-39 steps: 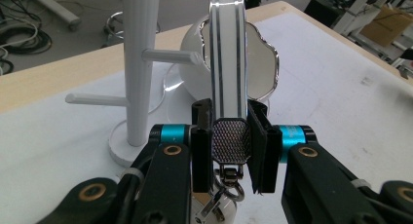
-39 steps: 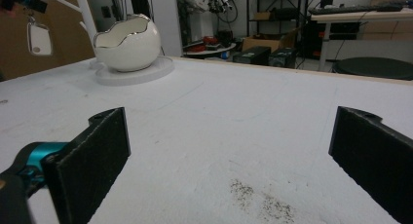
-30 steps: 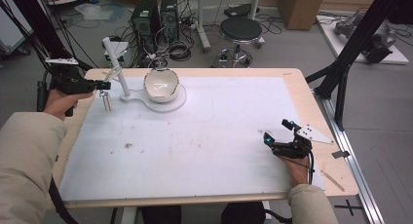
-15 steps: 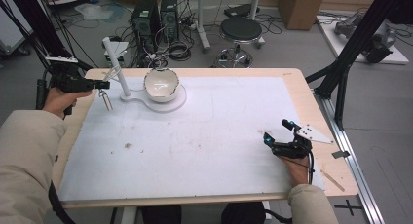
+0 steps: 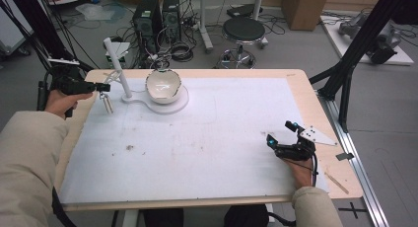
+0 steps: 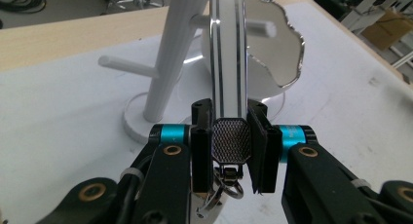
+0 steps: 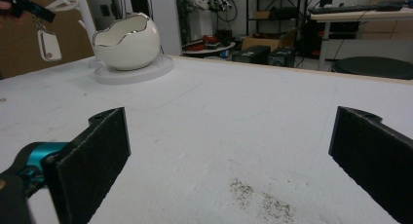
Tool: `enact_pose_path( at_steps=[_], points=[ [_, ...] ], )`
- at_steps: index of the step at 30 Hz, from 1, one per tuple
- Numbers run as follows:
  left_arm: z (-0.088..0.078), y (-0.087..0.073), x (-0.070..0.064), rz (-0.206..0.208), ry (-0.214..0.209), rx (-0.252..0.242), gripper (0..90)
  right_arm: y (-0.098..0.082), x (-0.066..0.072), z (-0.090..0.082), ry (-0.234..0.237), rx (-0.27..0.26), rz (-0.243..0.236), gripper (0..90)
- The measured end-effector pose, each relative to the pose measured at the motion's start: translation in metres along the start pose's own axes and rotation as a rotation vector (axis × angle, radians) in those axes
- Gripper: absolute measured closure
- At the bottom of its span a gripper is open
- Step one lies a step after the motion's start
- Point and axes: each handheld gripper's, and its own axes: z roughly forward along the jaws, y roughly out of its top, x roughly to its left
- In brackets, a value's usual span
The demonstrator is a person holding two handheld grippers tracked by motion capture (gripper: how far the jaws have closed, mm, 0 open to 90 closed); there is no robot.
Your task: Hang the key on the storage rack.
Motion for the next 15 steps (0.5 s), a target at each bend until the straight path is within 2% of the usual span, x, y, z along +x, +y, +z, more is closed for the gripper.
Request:
enact_pose_path(
  at_steps=[5,11,13,15],
  points=[
    [0.003,-0.001,0.001,0.018,0.008,0.006,74.1,0.0,0.0,0.0,0.003,0.004,0.004,0.5],
    [0.004,-0.007,0.0,0.035,0.017,-0.014,73.8,0.0,0.001,0.0,-0.001,0.007,-0.004,0.5],
    [0.004,-0.01,-0.001,0.088,0.043,-0.046,73.1,0.0,0.0,0.0,-0.001,0.006,-0.006,0.5],
    [0.003,-0.014,-0.003,0.106,0.065,-0.082,69.8,0.0,0.0,0.0,0.0,0.004,-0.009,0.5]
  ],
)
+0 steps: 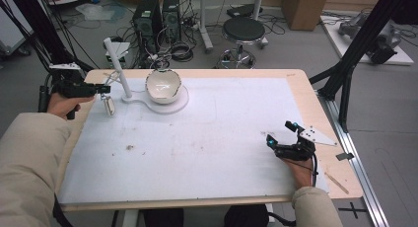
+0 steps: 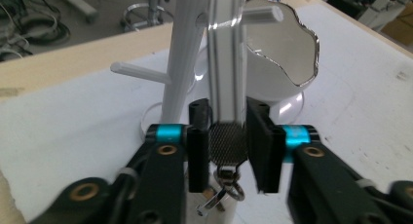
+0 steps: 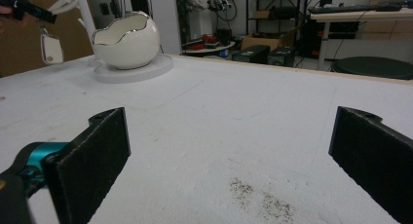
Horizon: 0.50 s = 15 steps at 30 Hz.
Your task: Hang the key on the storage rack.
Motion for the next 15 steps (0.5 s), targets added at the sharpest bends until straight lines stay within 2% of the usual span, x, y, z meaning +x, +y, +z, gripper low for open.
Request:
enact_pose_path(
  at_steps=[3,5,6,7,10,11,13,15],
  points=[
    [-0.003,-0.001,-0.004,0.031,0.027,0.005,51.3,0.0,0.001,0.0,-0.002,0.006,0.004,0.5],
    [-0.008,0.001,-0.01,0.015,0.009,-0.007,36.2,0.0,0.002,0.0,-0.003,0.009,0.003,0.5],
    [-0.011,0.002,-0.015,0.017,0.014,-0.021,29.5,0.0,0.001,0.0,-0.002,0.007,-0.004,0.5],
    [-0.015,0.003,-0.022,0.05,0.03,-0.052,24.5,0.0,0.001,0.0,-0.003,0.008,-0.006,0.5],
    [-0.032,0.0,-0.049,0.153,0.065,-0.192,11.6,0.0,0.001,0.0,-0.001,0.007,-0.006,0.5],
    [-0.037,-0.001,-0.057,0.175,0.078,-0.214,6.3,0.0,0.001,0.0,-0.002,0.004,-0.005,0.5],
    [-0.045,-0.004,-0.071,0.209,0.079,-0.245,1.7,0.0,0.002,-0.001,0.001,0.0,-0.001,0.5],
    [-0.051,-0.008,-0.084,0.239,0.066,-0.26,1.7,-0.001,0.001,-0.001,0.003,0.0,0.001,0.5]
  ],
)
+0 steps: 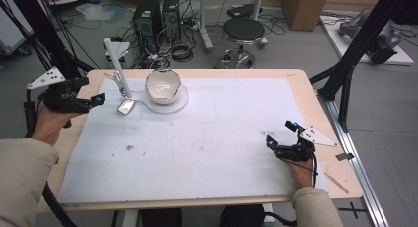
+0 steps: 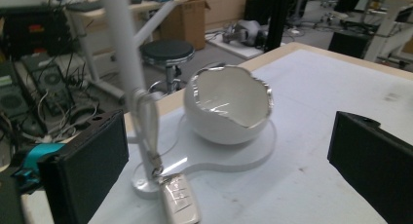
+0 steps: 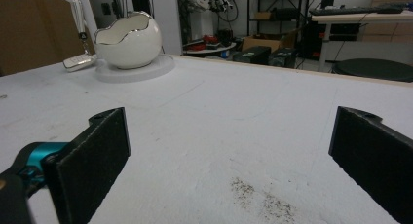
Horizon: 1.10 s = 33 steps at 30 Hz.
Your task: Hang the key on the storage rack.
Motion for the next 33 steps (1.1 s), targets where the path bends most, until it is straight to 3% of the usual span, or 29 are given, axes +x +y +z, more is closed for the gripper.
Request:
enact_pose_path(
  at_steps=[6,9,13,20,23,30,33],
  points=[
    [-0.005,-0.007,-0.035,0.049,-0.017,-0.041,1.7,0.0,0.0,0.0,-0.004,-0.001,-0.004,0.5],
    [0.0,-0.018,-0.049,0.058,-0.024,-0.062,1.7,0.0,0.001,0.0,-0.005,-0.004,-0.006,0.5],
    [0.006,-0.039,-0.064,0.047,0.007,-0.111,1.7,-0.001,0.0,-0.002,-0.011,-0.031,-0.008,0.5],
    [0.01,-0.066,-0.08,0.028,0.019,-0.137,1.7,-0.001,0.002,-0.002,-0.013,-0.024,-0.019,0.5],
    [0.013,-0.078,-0.086,-0.007,-0.005,-0.15,1.7,-0.001,0.002,-0.002,-0.018,-0.027,-0.021,0.5],
    [0.015,-0.099,-0.104,0.033,0.005,-0.164,1.7,-0.001,0.002,-0.003,-0.015,-0.025,-0.021,0.5],
    [0.015,-0.109,-0.107,0.021,0.003,-0.172,1.7,-0.001,0.002,-0.002,-0.015,-0.028,-0.023,0.5]
  ],
)
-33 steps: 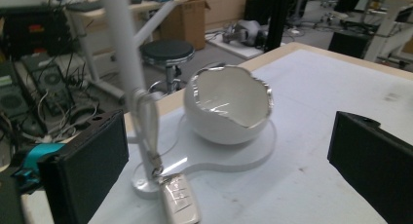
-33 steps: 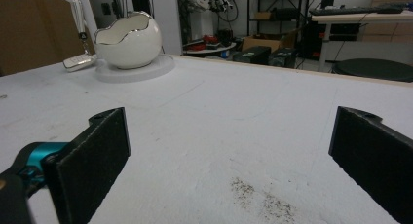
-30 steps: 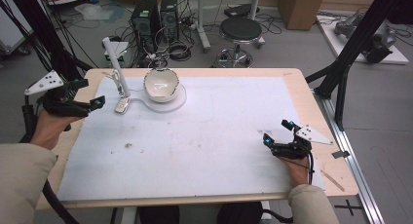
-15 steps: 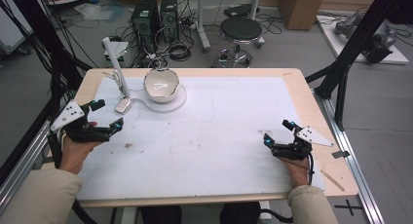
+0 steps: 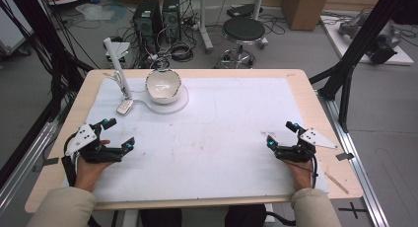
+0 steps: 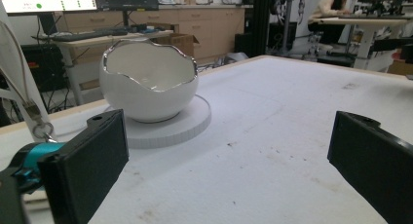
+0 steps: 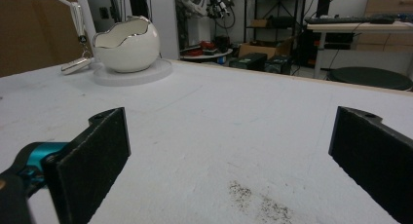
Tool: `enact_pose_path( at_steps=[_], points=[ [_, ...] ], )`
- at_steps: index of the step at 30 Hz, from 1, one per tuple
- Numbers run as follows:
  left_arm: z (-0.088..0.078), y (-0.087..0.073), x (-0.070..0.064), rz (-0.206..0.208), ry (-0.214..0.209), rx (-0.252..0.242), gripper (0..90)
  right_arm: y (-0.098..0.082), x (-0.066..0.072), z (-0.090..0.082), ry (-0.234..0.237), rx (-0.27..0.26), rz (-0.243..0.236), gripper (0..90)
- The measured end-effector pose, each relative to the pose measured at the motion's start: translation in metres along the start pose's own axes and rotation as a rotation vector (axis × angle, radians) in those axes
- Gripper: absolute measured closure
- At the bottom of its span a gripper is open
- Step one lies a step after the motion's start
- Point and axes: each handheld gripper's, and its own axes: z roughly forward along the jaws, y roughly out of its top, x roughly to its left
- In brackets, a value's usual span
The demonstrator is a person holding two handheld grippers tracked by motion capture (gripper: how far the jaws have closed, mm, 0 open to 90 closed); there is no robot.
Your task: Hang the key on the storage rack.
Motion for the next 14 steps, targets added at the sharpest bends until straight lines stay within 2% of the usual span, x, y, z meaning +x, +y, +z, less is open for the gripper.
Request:
enact_pose_path(
  at_steps=[2,3,4,5,6,7,8,11,14],
  points=[
    [0.001,-0.006,-0.003,-0.012,-0.005,-0.009,1.7,0.0,0.0,0.0,0.0,-0.001,-0.003,0.5],
    [0.001,-0.009,-0.004,-0.005,-0.001,-0.009,1.7,0.0,0.0,0.0,0.001,0.0,-0.002,0.5],
    [0.002,-0.013,-0.005,0.001,0.002,-0.002,1.7,0.0,0.0,0.0,0.001,0.0,-0.004,0.5],
    [0.003,-0.019,-0.006,-0.017,-0.005,0.015,1.7,0.0,0.0,0.0,0.003,-0.002,-0.008,0.5],
    [0.003,-0.02,-0.007,-0.006,0.028,0.014,1.7,0.0,0.0,0.0,0.002,-0.002,-0.011,0.5],
    [0.002,-0.02,-0.008,-0.001,0.033,0.003,1.7,0.0,0.001,0.0,0.004,0.004,0.001,0.5],
    [0.001,-0.021,-0.009,0.002,0.042,-0.006,1.7,0.0,0.001,0.0,0.002,-0.002,-0.006,0.5],
    [-0.003,-0.022,-0.008,-0.017,0.055,-0.045,1.7,0.0,0.001,0.0,0.001,-0.003,-0.009,0.5],
    [-0.004,-0.023,-0.009,-0.018,0.07,-0.051,1.7,0.0,0.002,-0.001,0.0,0.0,-0.012,0.5]
  ],
)
